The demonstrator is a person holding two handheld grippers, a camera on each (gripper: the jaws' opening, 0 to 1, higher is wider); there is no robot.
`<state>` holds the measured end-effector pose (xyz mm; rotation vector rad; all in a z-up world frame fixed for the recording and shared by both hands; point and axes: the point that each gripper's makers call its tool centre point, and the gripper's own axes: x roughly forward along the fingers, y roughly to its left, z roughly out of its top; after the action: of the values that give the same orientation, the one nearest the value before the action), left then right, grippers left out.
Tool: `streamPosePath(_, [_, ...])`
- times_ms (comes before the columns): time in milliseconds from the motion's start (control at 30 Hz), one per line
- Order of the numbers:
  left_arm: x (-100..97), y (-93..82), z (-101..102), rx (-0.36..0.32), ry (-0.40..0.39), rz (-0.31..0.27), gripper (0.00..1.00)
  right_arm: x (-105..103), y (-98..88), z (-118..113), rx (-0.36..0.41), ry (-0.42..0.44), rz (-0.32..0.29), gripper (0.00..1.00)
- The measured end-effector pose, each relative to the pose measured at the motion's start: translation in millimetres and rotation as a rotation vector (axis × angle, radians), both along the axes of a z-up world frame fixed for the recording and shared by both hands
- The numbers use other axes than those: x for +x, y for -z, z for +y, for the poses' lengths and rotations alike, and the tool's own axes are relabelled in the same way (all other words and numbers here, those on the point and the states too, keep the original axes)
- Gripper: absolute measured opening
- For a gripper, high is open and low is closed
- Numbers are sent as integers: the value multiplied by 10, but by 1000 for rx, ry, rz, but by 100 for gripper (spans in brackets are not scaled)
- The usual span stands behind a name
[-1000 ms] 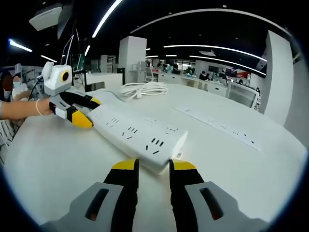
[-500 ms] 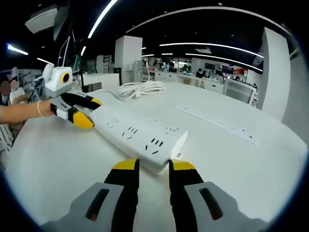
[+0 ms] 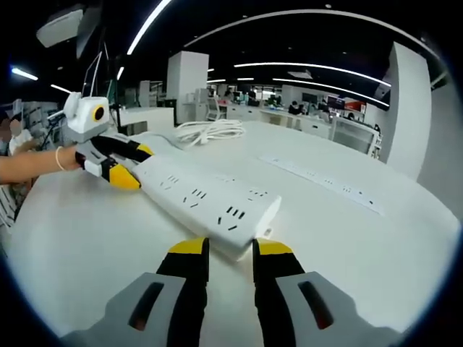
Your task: Straighten the power strip on the desk, plug the charger into it
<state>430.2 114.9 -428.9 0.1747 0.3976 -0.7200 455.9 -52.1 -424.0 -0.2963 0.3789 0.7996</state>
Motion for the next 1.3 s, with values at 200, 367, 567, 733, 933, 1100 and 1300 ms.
streamPosePath(200, [6, -5, 3, 3, 22, -1, 43, -22, -6, -6, -5, 11, -10, 23])
streamPosePath(367, [-6, -10, -4, 5, 37, 0, 42, -42, -15, -16, -1, 21, -18, 22])
streamPosePath(567, [2, -21, -3, 0, 49, 3, 42, -48, -28, -28, 3, 23, -16, 22])
streamPosePath(733, [9, -26, -8, -3, 69, -1, 42, -74, -38, -42, 14, 27, -14, 22])
streamPosePath(933, [4, -22, -25, -3, 82, -2, 42, -104, -36, -59, 12, 29, -17, 21])
streamPosePath(1100, [-2, -16, -32, -2, 97, -3, 42, -136, -33, -73, 3, 25, -14, 21])
streamPosePath(1300, [7, -10, -38, -2, 109, -1, 42, -192, -28, -84, 10, 22, -8, 20])
